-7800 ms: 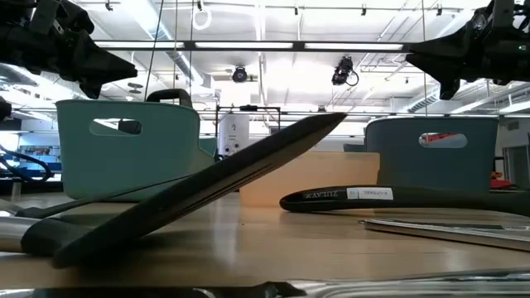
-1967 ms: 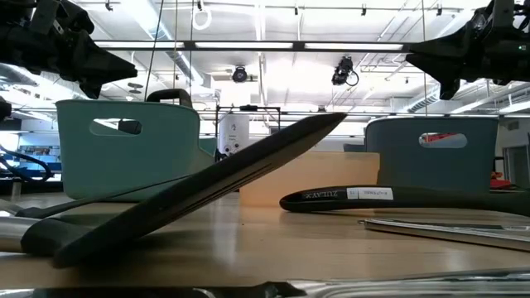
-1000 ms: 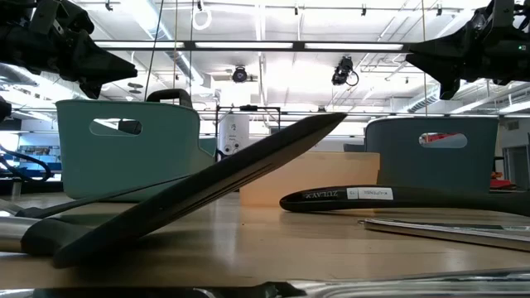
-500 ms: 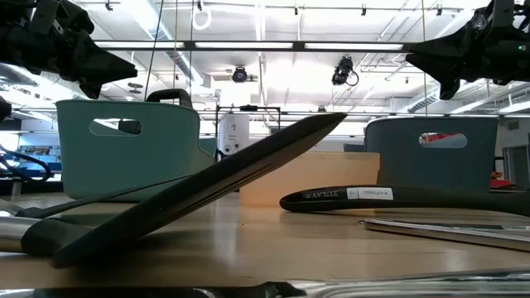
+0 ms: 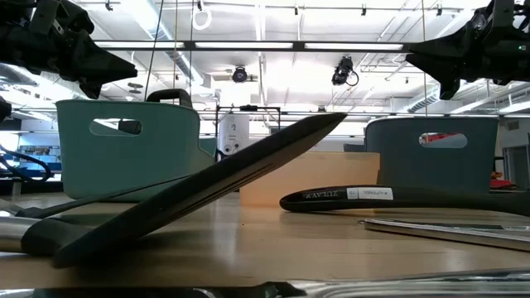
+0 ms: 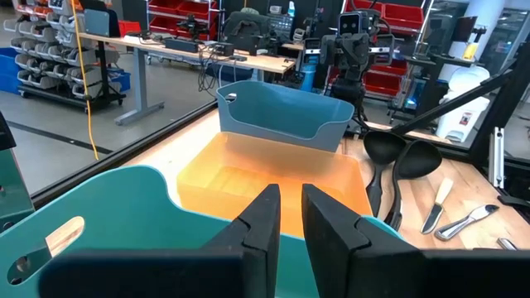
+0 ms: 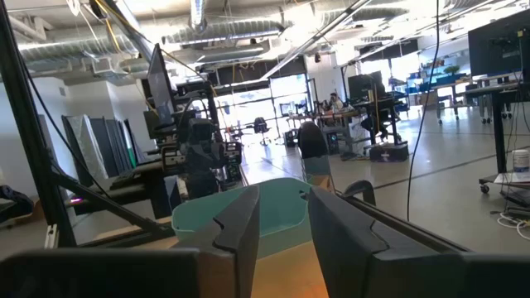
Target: Pick & Place Kitchen Items
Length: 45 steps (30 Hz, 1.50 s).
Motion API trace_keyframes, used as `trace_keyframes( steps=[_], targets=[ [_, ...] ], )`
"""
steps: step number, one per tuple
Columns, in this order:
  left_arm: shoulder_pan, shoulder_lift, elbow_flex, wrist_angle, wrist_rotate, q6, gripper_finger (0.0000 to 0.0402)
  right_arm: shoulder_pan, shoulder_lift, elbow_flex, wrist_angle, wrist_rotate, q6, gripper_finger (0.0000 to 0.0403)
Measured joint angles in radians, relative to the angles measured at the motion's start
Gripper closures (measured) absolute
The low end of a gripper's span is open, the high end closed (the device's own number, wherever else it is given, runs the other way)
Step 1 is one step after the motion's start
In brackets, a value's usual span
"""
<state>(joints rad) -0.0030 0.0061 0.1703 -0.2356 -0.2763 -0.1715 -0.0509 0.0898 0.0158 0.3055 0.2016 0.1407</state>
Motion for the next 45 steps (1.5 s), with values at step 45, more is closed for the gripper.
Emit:
trace_keyframes(
  steps=[45],
  targets=[
    [-0.002, 0.186, 0.285, 0.121, 0.169, 0.071, 0.0373, 0.0, 0.0, 0.0, 0.015, 0.07, -0.103, 0.0286]
  ],
)
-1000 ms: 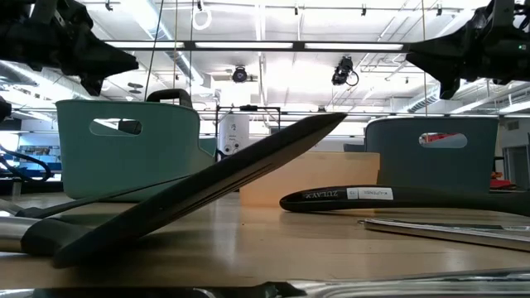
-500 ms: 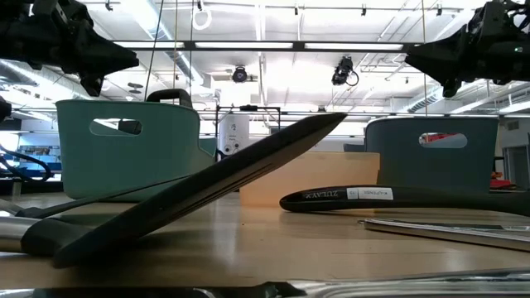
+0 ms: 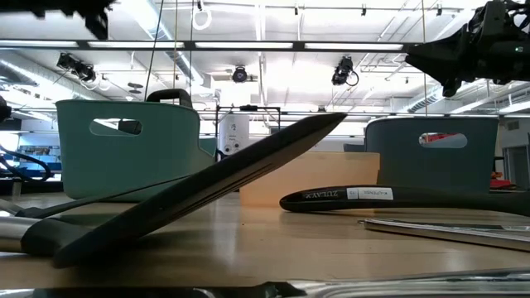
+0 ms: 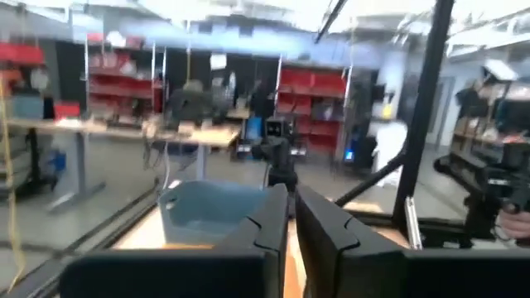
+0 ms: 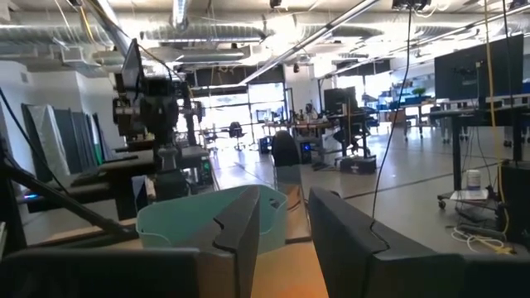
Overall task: Pick & Place Kitchen Items
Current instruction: Put the dark gray spatula into the green bin
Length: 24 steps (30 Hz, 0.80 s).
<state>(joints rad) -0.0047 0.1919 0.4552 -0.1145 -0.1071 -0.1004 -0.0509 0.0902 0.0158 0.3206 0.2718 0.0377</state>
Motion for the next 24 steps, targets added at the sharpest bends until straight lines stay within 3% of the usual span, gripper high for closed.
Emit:
trace_keyframes(
  steps=[7, 11, 18, 24],
  targets=[
    [-0.049, 0.38, 0.355, -0.583, -0.066, -0.18, 0.0374, 0.0, 0.0, 0.0, 0.0, 0.0, -0.004, 0.0286],
    [-0.132, 0.562, 0.495, -0.825, -0.144, -0.314, 0.0374, 0.0, 0.0, 0.0, 0.0, 0.0, -0.011, 0.0286],
    [-0.336, 0.727, 0.666, -1.024, -0.243, -0.483, 0.0374, 0.0, 0.0, 0.0, 0.0, 0.001, -0.05, 0.0286],
    [-0.509, 0.771, 0.651, -1.051, -0.298, -0.68, 0.0374, 0.0, 0.0, 0.0, 0.0, 0.0, -0.053, 0.0286]
  ],
)
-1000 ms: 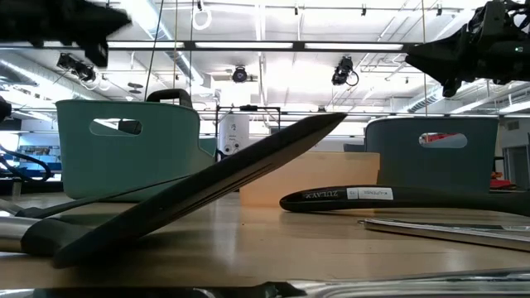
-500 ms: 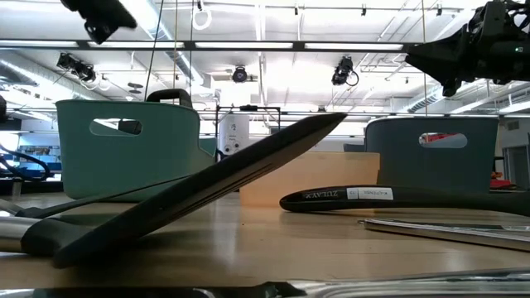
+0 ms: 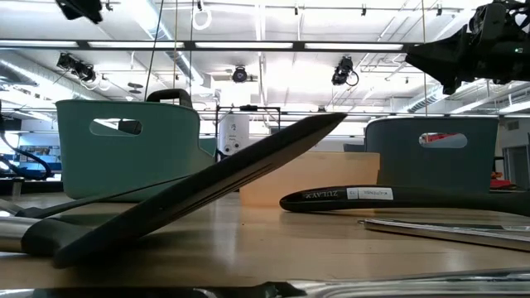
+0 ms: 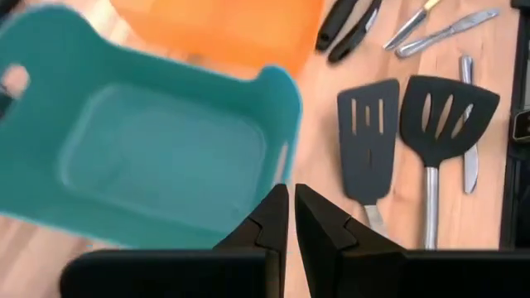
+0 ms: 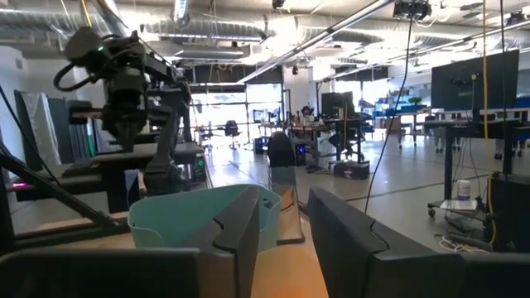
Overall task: Pick & Place Kitchen Items
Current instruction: Put the dark gray spatula into the green bin
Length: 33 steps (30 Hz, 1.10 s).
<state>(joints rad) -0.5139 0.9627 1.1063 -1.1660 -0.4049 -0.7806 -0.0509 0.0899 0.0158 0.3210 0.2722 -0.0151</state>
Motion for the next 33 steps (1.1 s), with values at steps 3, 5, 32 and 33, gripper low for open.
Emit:
trace_keyframes(
  steps=[3, 5, 32, 33],
  targets=[
    [-0.077, 0.006, -0.042, -0.006, -0.001, -0.114, 0.0374, 0.0, 0.0, 0.0, 0.0, 0.0, 0.0, 0.0286],
    [-0.128, 0.008, -0.08, -0.006, -0.001, -0.194, 0.0374, 0.0, 0.0, 0.0, 0.0, 0.0, 0.0, 0.0286],
    [-0.31, 0.398, -0.199, 0.407, 0.216, -0.364, 0.0189, 0.0, 0.0, 0.0, 0.0, 0.0, 0.003, 0.0286],
    [-0.316, 0.412, -0.199, 0.416, 0.223, -0.371, 0.0189, 0.0, 0.0, 0.0, 0.0, 0.0, 0.003, 0.0286]
  ],
)
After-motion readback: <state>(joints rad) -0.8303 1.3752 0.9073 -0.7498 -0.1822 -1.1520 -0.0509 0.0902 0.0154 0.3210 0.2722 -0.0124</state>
